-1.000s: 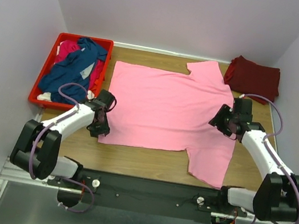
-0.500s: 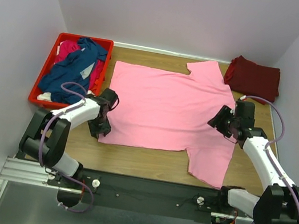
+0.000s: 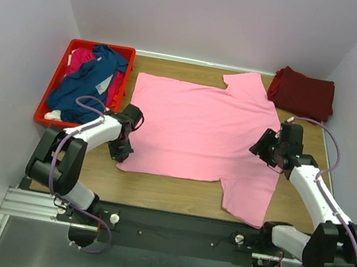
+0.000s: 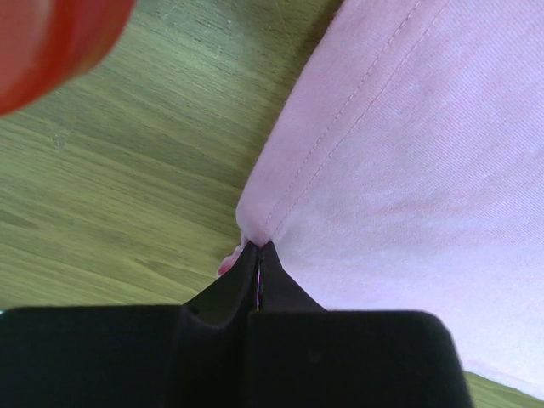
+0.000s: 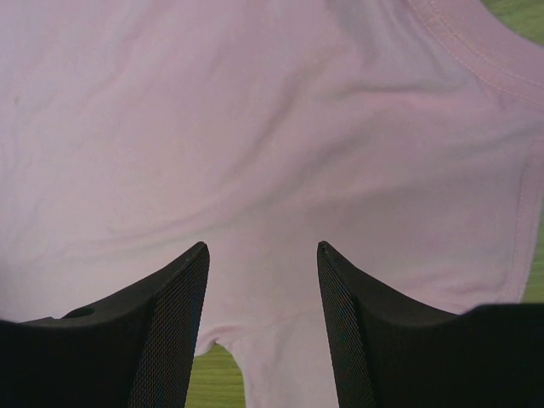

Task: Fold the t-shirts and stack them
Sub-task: Fold the tshirt

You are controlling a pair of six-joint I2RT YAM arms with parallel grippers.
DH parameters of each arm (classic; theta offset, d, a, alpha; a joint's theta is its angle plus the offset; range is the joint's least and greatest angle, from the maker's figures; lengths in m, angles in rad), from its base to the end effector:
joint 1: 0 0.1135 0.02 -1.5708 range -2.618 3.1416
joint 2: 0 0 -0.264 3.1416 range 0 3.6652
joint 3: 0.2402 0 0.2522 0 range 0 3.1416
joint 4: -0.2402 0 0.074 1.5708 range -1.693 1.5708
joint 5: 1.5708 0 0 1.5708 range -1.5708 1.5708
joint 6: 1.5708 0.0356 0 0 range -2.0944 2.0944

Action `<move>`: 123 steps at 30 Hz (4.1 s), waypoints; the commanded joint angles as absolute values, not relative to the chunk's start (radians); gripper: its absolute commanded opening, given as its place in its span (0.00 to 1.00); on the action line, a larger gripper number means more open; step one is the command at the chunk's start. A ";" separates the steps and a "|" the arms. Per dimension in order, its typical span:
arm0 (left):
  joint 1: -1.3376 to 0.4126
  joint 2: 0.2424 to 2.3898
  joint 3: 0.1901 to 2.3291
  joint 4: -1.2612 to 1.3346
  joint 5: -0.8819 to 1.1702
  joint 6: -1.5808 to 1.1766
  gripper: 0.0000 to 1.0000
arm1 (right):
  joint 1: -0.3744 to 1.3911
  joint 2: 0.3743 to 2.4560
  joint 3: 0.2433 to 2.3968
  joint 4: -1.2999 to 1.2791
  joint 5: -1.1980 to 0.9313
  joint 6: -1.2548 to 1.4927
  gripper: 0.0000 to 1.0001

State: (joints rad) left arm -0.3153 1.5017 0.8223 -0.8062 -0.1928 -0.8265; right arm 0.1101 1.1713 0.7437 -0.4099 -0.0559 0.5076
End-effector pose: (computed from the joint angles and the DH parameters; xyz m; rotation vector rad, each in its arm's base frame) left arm 0.2296 -0.0677 0.1611 -0.7604 2.8618 0.1727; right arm 0.2368 0.0282 0.2283 0.4555 2.3938 0.3493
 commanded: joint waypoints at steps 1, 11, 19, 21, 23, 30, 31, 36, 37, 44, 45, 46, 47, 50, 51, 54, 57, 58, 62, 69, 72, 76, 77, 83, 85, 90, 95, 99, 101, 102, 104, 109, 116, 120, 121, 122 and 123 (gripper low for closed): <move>-0.313 1.496 0.813 -0.788 -0.241 -0.793 0.00 | 0.095 1.183 0.729 -0.460 0.054 0.534 0.61; -0.313 1.411 0.848 -0.750 -0.320 -0.681 0.00 | -0.188 1.261 0.681 -0.564 0.040 0.578 0.60; -0.311 1.378 0.816 -0.701 -0.288 -0.627 0.00 | -0.262 1.308 0.696 -0.630 0.034 0.607 0.56; -0.311 1.378 0.813 -0.692 -0.276 -0.620 0.00 | -0.262 1.322 0.687 -0.638 0.006 0.620 0.55; -0.311 1.376 0.810 -0.687 -0.273 -0.615 0.00 | -0.262 1.347 0.689 -0.646 -0.040 0.629 0.54; -0.311 1.359 0.782 -0.673 -0.242 -0.614 0.00 | -0.262 1.359 0.650 -0.649 -0.086 0.652 0.49; -0.311 1.358 0.782 -0.672 -0.242 -0.614 0.00 | -0.262 1.350 0.647 -0.650 -0.087 0.655 0.48; -0.311 1.355 0.790 -0.670 -0.242 -0.606 0.00 | -0.262 1.295 0.663 -0.701 -0.071 0.655 0.48; -0.311 1.353 0.792 -0.672 -0.242 -0.604 0.00 | -0.262 1.295 0.670 -0.715 -0.061 0.657 0.48; -0.311 1.347 0.790 -0.657 -0.230 -0.598 0.00 | -0.262 1.288 0.723 -0.784 0.032 0.641 0.49; -0.311 1.347 0.788 -0.655 -0.229 -0.598 0.00 | -0.262 1.293 0.718 -0.790 0.019 0.649 0.49; -0.311 1.347 0.787 -0.653 -0.226 -0.598 0.00 | -0.262 1.299 0.712 -0.788 0.006 0.650 0.49; -0.311 1.347 0.787 -0.652 -0.222 -0.595 0.00 | -0.262 1.299 0.700 -0.784 -0.023 0.653 0.49; -0.311 1.345 0.785 -0.647 -0.219 -0.591 0.00 | -0.262 1.307 0.695 -0.767 -0.029 0.657 0.49; -0.311 1.347 0.785 -0.646 -0.215 -0.591 0.00 | -0.262 1.312 0.695 -0.764 -0.035 0.657 0.49; -0.311 1.350 0.785 -0.644 -0.209 -0.584 0.00 | -0.262 1.330 0.683 -0.755 -0.054 0.657 0.49; -0.311 1.348 0.784 -0.646 -0.207 -0.583 0.00 | -0.262 1.335 0.667 -0.747 -0.078 0.660 0.48; -0.311 1.344 0.781 -0.643 -0.207 -0.584 0.00 | -0.262 1.333 0.657 -0.744 -0.081 0.661 0.48; -0.311 1.336 0.772 -0.643 -0.201 -0.589 0.00 | -0.262 1.328 0.652 -0.741 -0.089 0.660 0.44; -0.310 1.316 0.770 -0.655 -0.199 -0.584 0.00 | -0.262 1.279 0.650 -0.745 -0.031 0.686 0.08; -0.308 1.299 0.775 -0.675 -0.206 -0.577 0.00 | -0.262 1.238 0.660 -0.753 -0.006 0.693 0.01; -0.282 1.270 0.790 -0.690 -0.209 -0.548 0.00 | -0.262 1.198 0.698 -0.767 0.020 0.687 0.01; -0.273 1.270 0.793 -0.690 -0.206 -0.532 0.00 | -0.262 1.195 0.707 -0.767 0.021 0.687 0.01; -0.218 1.299 0.860 -0.687 -0.184 -0.471 0.00 | -0.262 1.250 0.834 -0.746 0.006 0.690 0.01; -0.206 1.322 0.880 -0.677 -0.175 -0.459 0.00 | -0.261 1.275 0.871 -0.726 0.006 0.672 0.01; -0.204 1.391 0.945 -0.652 -0.161 -0.431 0.00 | -0.261 1.382 0.992 -0.690 -0.047 0.643 0.01; -0.190 1.477 1.014 -0.606 -0.175 -0.414 0.00 | -0.259 1.483 1.072 -0.664 -0.066 0.620 0.01; -0.180 1.545 1.069 -0.578 -0.193 -0.420 0.00 | -0.250 1.554 1.127 -0.643 -0.068 0.615 0.01; -0.179 1.588 1.094 -0.569 -0.198 -0.420 0.00 | -0.242 1.588 1.150 -0.634 -0.063 0.615 0.01; -0.178 1.600 1.100 -0.565 -0.204 -0.420 0.00 | -0.241 1.597 1.157 -0.624 -0.063 0.618 0.01; -0.176 1.623 1.108 -0.546 -0.212 -0.419 0.00 | -0.238 1.631 1.172 -0.617 -0.058 0.618 0.01; -0.167 1.672 1.132 -0.522 -0.229 -0.429 0.00 | -0.232 1.692 1.200 -0.595 -0.055 0.617 0.01; -0.167 1.709 1.112 -0.477 -0.259 -0.446 0.00 | -0.224 1.770 1.227 -0.554 -0.069 0.607 0.01; -0.167 1.741 1.108 -0.460 -0.273 -0.448 0.00 | -0.221 1.815 1.230 -0.522 -0.071 0.594 0.01; -0.166 1.741 1.111 -0.457 -0.278 -0.449 0.01 | -0.219 1.831 1.232 -0.520 -0.071 0.586 0.01; -0.167 1.738 1.109 -0.454 -0.282 -0.454 0.03 | -0.219 1.836 1.232 -0.517 -0.069 0.581 0.01; -0.167 1.735 1.109 -0.453 -0.291 -0.456 0.08 | -0.213 1.839 1.232 -0.514 -0.066 0.575 0.02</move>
